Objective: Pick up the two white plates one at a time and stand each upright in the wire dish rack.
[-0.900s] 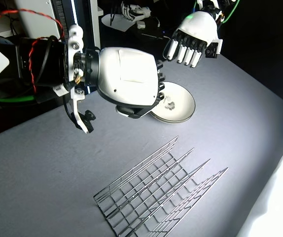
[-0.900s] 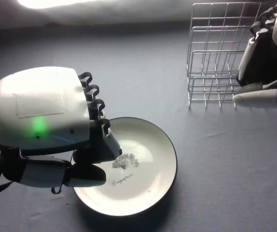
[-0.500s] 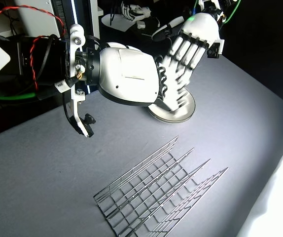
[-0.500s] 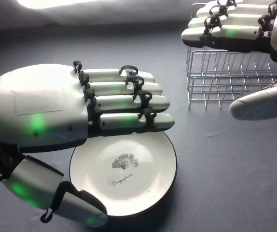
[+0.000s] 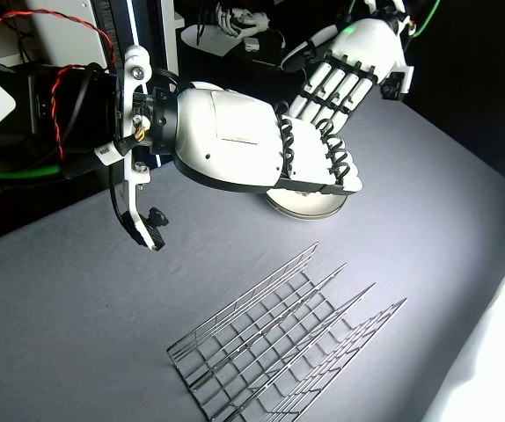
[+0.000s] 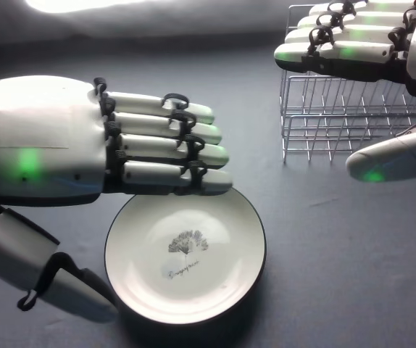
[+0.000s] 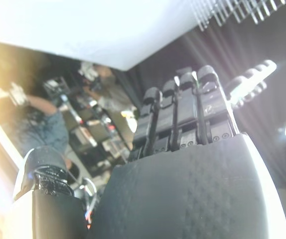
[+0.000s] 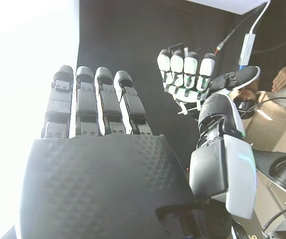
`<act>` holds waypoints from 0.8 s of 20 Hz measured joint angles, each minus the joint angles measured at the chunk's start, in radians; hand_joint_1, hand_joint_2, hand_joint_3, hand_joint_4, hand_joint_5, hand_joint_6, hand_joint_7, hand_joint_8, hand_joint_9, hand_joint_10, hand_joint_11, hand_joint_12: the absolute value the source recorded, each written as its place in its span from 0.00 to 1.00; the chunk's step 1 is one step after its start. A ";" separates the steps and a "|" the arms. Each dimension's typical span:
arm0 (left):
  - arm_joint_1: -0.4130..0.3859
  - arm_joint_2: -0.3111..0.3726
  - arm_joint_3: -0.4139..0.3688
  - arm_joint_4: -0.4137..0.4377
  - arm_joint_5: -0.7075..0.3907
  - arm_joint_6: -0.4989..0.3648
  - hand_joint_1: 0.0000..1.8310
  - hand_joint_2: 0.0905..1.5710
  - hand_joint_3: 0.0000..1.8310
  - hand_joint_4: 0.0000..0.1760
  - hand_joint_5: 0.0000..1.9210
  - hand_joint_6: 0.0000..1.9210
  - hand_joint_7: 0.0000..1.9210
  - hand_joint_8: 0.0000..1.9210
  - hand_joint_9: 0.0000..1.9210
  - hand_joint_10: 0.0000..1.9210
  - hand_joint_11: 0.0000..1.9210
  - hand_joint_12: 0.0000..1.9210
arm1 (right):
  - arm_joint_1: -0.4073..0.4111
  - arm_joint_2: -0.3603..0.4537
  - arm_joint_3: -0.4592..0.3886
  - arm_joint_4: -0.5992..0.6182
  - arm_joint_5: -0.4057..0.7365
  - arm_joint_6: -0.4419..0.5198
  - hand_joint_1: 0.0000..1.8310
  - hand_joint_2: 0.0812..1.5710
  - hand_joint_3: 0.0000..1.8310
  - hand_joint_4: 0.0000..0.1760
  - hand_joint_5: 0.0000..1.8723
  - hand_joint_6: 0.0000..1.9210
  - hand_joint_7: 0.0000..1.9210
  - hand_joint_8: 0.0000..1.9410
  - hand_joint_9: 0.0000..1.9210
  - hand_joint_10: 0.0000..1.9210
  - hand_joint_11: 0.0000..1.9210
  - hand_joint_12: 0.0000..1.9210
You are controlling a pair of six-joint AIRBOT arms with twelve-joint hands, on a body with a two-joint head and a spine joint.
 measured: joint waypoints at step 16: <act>0.101 -0.086 0.155 0.106 -0.230 0.031 0.00 0.64 0.00 0.00 0.00 0.00 0.00 0.00 0.00 0.00 0.00 0.00 | 0.011 0.000 0.002 -0.002 0.006 -0.002 0.00 0.73 0.01 0.00 0.01 0.00 0.00 0.00 0.00 0.00 0.00 0.00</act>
